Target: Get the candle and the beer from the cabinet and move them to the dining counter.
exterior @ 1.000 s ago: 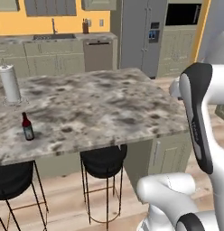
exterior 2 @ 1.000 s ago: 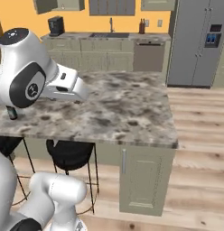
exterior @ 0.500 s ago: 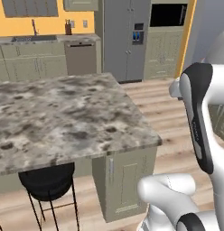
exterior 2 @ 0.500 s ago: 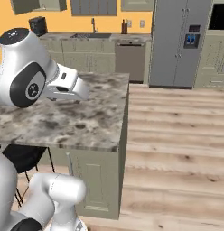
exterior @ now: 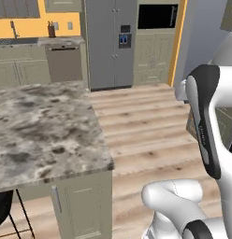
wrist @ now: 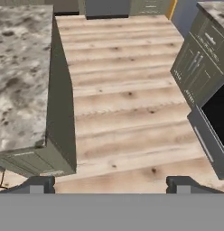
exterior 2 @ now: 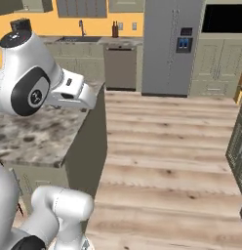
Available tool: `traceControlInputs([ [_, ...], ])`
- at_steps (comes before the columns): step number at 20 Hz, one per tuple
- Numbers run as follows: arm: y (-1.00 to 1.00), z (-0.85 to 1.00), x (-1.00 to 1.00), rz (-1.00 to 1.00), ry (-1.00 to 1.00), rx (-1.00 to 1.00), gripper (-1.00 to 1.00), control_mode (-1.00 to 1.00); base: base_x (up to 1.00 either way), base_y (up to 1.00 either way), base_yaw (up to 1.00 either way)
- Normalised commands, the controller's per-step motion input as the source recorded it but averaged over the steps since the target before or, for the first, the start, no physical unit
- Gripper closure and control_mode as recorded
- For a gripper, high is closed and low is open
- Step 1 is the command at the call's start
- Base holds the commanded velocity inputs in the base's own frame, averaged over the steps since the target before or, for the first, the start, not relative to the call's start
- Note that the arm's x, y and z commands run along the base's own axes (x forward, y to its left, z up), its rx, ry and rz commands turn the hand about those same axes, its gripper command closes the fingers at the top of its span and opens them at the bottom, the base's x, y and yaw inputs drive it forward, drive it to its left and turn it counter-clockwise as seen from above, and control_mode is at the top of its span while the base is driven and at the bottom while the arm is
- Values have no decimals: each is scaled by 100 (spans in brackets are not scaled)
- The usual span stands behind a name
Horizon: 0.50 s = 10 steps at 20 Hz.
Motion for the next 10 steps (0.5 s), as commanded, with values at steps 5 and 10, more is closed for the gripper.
traceControlInputs([
  [5,0,0,0,0,0,0,-100,100,73,-100,1],
  [10,0,0,0,0,0,0,-100,100,100,-75,12],
])
